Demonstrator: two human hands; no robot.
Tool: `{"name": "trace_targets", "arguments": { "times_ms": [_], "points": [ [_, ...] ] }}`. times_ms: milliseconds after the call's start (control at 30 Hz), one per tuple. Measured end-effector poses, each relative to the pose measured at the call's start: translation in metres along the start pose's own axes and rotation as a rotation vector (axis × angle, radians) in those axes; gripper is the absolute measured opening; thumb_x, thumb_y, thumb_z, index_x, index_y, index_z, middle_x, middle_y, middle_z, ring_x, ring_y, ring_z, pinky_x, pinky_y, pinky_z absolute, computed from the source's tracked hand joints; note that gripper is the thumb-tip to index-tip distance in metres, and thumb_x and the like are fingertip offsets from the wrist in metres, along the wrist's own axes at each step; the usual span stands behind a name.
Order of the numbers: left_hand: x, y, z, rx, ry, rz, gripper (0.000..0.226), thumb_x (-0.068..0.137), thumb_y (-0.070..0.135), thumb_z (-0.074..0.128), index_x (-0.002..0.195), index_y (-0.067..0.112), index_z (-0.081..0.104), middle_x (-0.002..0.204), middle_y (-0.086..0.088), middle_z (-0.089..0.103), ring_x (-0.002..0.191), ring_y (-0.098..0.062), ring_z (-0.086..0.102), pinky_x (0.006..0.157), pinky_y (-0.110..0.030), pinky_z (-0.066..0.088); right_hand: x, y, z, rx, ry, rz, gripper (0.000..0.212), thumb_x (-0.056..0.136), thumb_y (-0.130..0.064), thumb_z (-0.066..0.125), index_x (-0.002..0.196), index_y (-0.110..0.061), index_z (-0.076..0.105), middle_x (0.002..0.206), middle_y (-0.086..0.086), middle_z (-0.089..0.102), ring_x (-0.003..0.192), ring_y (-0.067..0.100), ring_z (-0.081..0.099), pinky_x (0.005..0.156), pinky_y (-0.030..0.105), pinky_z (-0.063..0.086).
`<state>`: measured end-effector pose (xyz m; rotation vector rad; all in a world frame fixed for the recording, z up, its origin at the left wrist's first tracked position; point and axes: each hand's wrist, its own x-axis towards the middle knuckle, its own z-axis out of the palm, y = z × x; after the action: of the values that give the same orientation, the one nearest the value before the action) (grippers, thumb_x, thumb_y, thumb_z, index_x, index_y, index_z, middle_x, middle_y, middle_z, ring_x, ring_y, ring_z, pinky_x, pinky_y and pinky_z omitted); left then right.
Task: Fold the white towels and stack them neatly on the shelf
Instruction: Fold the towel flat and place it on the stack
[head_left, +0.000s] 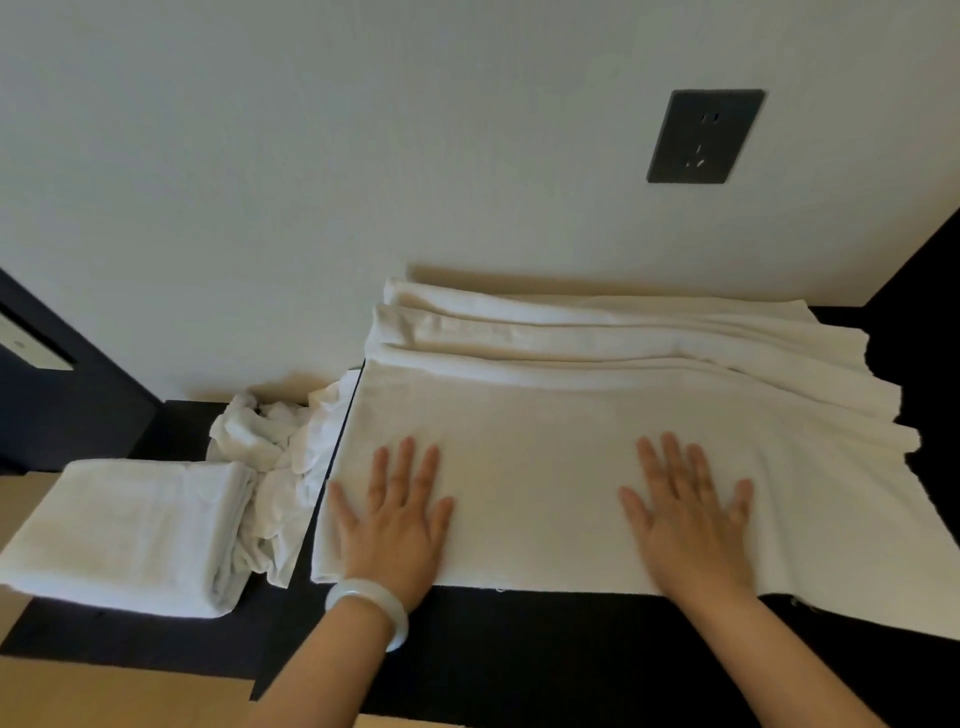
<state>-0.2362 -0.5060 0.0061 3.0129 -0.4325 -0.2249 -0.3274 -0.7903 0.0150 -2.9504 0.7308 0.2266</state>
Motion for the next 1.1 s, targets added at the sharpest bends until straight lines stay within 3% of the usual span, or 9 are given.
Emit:
{"name": "trace_targets", "arguments": {
  "times_ms": [200, 300, 433, 600, 700, 767, 867, 1000, 1100],
  "points": [
    [-0.010, -0.024, -0.016, -0.015, -0.048, -0.155, 0.069, 0.084, 0.065, -0.019, 0.146, 0.037, -0.028, 0.157, 0.006, -0.030, 0.146, -0.020, -0.027, 0.117, -0.060, -0.006, -0.009, 0.018, -0.008, 0.015, -0.107, 0.183, 0.074, 0.082, -0.064, -0.016, 0.150, -0.037, -0.026, 0.160, -0.006, -0.027, 0.149, 0.022, -0.021, 0.112, 0.071, -0.004],
    [-0.003, 0.031, -0.022, -0.006, 0.036, 0.020, 0.077, 0.078, 0.060, -0.025, 0.148, 0.029, -0.023, 0.156, 0.000, -0.030, 0.146, -0.026, -0.025, 0.117, -0.054, -0.014, -0.006, 0.012, -0.007, 0.025, -0.116, 0.194, 0.070, 0.089, -0.063, -0.009, 0.151, -0.033, -0.024, 0.161, -0.003, -0.026, 0.149, 0.026, -0.021, 0.111, 0.072, -0.005],
    [0.012, 0.130, -0.016, -0.031, -0.001, 0.406, 0.070, 0.097, 0.054, -0.012, 0.155, 0.026, 0.015, 0.163, -0.006, 0.008, 0.149, -0.027, 0.007, 0.115, -0.051, 0.001, -0.005, 0.012, -0.007, 0.039, -0.104, 0.203, 0.068, 0.095, -0.062, -0.001, 0.150, -0.032, -0.027, 0.158, -0.004, -0.031, 0.147, 0.026, -0.025, 0.110, 0.071, -0.012],
    [0.025, 0.177, 0.009, 0.043, -0.011, 0.549, 0.067, 0.089, 0.057, -0.019, 0.152, 0.035, -0.011, 0.159, 0.004, -0.022, 0.147, -0.022, -0.019, 0.117, -0.054, -0.012, -0.017, 0.033, -0.004, 0.092, -0.067, 0.145, 0.087, 0.068, -0.074, -0.030, 0.146, -0.037, -0.029, 0.153, -0.010, -0.034, 0.147, 0.017, -0.025, 0.113, 0.060, -0.016],
    [0.026, 0.169, 0.017, 0.077, -0.013, 0.535, 0.060, 0.102, 0.051, 0.004, 0.151, 0.029, 0.030, 0.158, -0.001, 0.028, 0.144, -0.026, 0.028, 0.109, -0.055, 0.014, -0.030, 0.095, -0.003, 0.124, 0.036, 0.250, 0.078, 0.079, -0.070, -0.024, 0.149, -0.035, -0.024, 0.161, -0.007, -0.022, 0.148, 0.011, -0.020, 0.120, 0.046, -0.013],
    [0.027, 0.167, 0.021, 0.089, -0.019, 0.531, 0.058, 0.103, 0.050, 0.011, 0.149, 0.026, 0.037, 0.154, 0.000, 0.038, 0.140, -0.025, 0.036, 0.108, -0.054, 0.015, -0.036, 0.142, -0.009, 0.145, 0.035, 0.401, 0.064, 0.092, -0.061, -0.005, 0.148, -0.035, -0.024, 0.163, -0.005, -0.019, 0.149, 0.013, -0.018, 0.121, 0.049, -0.010],
    [0.028, 0.166, 0.022, 0.058, 0.018, 0.532, 0.061, 0.102, 0.052, 0.009, 0.153, 0.024, 0.027, 0.157, 0.002, 0.029, 0.144, -0.023, 0.027, 0.112, -0.052, 0.007, -0.034, 0.175, -0.021, 0.123, -0.010, 0.542, 0.066, 0.098, -0.059, 0.006, 0.152, -0.030, -0.018, 0.164, -0.001, -0.013, 0.150, 0.019, -0.013, 0.120, 0.055, -0.007],
    [0.027, 0.165, 0.019, 0.030, 0.019, 0.541, 0.066, 0.097, 0.057, -0.006, 0.155, 0.028, 0.002, 0.162, 0.004, 0.000, 0.149, -0.023, 0.000, 0.115, -0.049, -0.007, -0.037, 0.157, -0.017, 0.135, 0.061, 0.280, 0.067, 0.096, -0.059, 0.006, 0.155, -0.033, -0.012, 0.163, -0.006, -0.015, 0.148, 0.011, -0.019, 0.120, 0.045, -0.016],
    [0.028, 0.163, 0.016, 0.002, 0.037, 0.582, 0.071, 0.091, 0.061, -0.014, 0.154, 0.029, -0.005, 0.161, 0.006, -0.009, 0.149, -0.023, -0.008, 0.114, -0.048, -0.011, -0.032, 0.151, -0.016, 0.135, 0.013, 0.340, 0.068, 0.097, -0.060, 0.006, 0.154, -0.030, -0.015, 0.163, -0.005, -0.017, 0.149, 0.013, -0.017, 0.121, 0.049, -0.011]
  ]
}}
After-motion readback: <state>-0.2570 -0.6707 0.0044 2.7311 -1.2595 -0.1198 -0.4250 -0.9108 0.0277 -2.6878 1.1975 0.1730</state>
